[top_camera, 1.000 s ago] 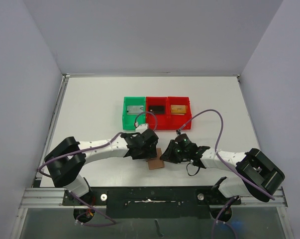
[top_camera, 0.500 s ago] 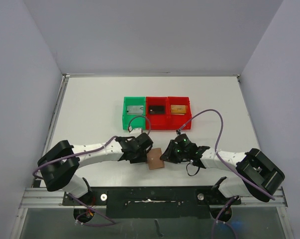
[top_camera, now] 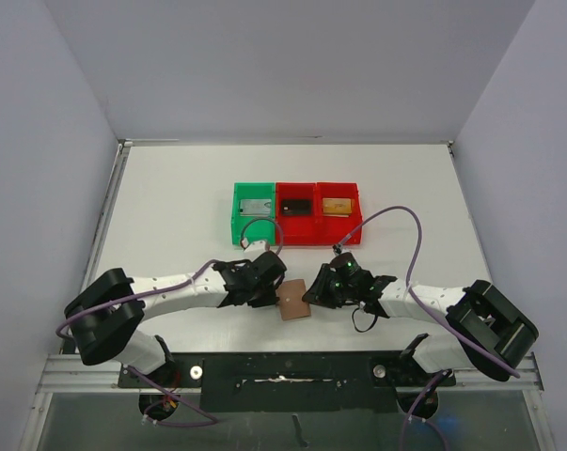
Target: Take the credit cards out of the card holder
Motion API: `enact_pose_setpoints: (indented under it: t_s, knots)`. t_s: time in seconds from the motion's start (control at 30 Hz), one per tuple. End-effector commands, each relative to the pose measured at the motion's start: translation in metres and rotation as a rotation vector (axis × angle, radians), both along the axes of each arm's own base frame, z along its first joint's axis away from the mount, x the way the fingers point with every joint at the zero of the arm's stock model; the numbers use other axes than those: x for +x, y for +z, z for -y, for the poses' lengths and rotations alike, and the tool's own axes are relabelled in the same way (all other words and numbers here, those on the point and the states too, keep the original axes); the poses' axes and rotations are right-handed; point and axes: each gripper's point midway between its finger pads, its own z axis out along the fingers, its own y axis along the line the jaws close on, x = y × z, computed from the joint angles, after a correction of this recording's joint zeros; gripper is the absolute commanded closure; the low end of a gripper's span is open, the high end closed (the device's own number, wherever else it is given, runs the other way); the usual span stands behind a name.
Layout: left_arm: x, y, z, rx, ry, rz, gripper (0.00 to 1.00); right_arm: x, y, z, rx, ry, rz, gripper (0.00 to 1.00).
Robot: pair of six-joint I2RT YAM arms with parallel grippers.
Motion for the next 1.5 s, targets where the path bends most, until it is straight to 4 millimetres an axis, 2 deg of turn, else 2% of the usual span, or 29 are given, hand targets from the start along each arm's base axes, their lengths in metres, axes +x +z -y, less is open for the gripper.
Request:
enact_pose_setpoints:
  t_s: [0.0,0.1,0.17,0.23,0.33,0.43,0.53,0.63,0.73,0.77,0.9,1.03,1.13,1.23,1.37,1.47]
  knots:
    - [0.009,0.017,0.013,-0.095,0.016,0.042,0.93,0.005,0.009,-0.002,-0.007,0.015,0.041,0.82]
    - [0.009,0.017,0.008,-0.072,0.025,0.040,1.00,0.006,0.013,-0.003,0.003,0.018,0.051,0.81]
    - [0.010,0.021,0.008,-0.073,0.027,0.048,1.00,0.008,0.015,-0.003,-0.003,0.026,0.058,0.75]
    - [0.013,0.029,0.009,-0.085,0.024,0.065,1.00,0.014,0.021,0.000,-0.021,0.027,0.076,0.65]
    - [0.015,0.043,0.014,-0.123,0.010,0.097,1.00,0.019,0.029,0.004,-0.040,0.022,0.096,0.44]
    - [0.017,0.060,0.020,-0.175,-0.018,0.138,1.00,0.022,0.036,0.009,-0.056,0.008,0.112,0.32]
    - [0.017,0.072,0.026,-0.215,-0.050,0.156,1.00,0.024,0.040,0.015,-0.062,-0.010,0.122,0.24]
    - [0.017,0.079,0.032,-0.231,-0.075,0.160,1.00,0.031,0.048,0.030,-0.095,-0.091,0.151,0.20]
    - [0.016,0.082,0.037,-0.240,-0.095,0.154,1.00,0.041,0.070,0.047,-0.086,-0.182,0.247,0.04]
    - [0.015,0.083,0.039,-0.245,-0.101,0.154,1.00,0.043,0.081,0.052,-0.073,-0.210,0.284,0.01]
    - [0.015,0.091,0.046,-0.270,-0.121,0.161,1.00,0.053,0.106,0.075,-0.077,-0.328,0.382,0.03]
    - [0.016,0.104,0.056,-0.307,-0.151,0.178,1.00,0.061,0.134,0.098,-0.126,-0.368,0.535,0.02]
    - [0.017,0.112,0.065,-0.330,-0.175,0.187,1.00,0.062,0.146,0.123,-0.189,-0.451,0.577,0.02]
    - [0.017,0.112,0.073,-0.340,-0.198,0.178,1.00,0.058,0.149,0.142,-0.267,-0.482,0.564,0.03]
    - [0.015,0.113,0.087,-0.375,-0.236,0.166,1.00,0.060,0.143,0.142,-0.293,-0.423,0.508,0.03]
    - [0.014,0.112,0.088,-0.376,-0.227,0.162,1.00,0.068,0.139,0.138,-0.255,-0.377,0.478,0.00]
